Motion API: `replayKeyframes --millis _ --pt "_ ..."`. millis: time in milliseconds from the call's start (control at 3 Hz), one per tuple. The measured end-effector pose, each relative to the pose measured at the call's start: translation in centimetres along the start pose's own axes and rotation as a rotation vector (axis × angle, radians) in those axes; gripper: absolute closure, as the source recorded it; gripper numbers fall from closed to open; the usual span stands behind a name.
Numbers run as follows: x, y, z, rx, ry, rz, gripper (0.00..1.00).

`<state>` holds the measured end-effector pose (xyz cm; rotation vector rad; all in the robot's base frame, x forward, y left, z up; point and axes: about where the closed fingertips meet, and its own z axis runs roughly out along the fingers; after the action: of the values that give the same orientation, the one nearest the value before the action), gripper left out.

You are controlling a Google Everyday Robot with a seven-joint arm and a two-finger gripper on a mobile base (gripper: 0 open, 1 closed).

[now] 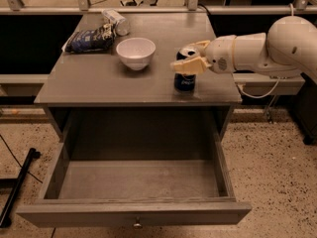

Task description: Pick pepsi can from top drawer and place on counter

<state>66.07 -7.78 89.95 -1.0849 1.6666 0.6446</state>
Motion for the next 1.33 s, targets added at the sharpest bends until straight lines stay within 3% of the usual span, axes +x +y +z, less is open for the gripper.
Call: replayKeyframes --millis 333,667,1000,1333 --pt "-0.1 0.4 0.4 -0.017 0.044 -0.054 0.01" --pt "-0.4 0.5 0.0 -0.026 0.068 -0.096 0.00" --pt "-0.4 0.6 -1.4 -0.014 0.037 -0.106 0.00" --pt "-0.2 0.7 -5.2 0.017 -0.058 -0.103 0.00"
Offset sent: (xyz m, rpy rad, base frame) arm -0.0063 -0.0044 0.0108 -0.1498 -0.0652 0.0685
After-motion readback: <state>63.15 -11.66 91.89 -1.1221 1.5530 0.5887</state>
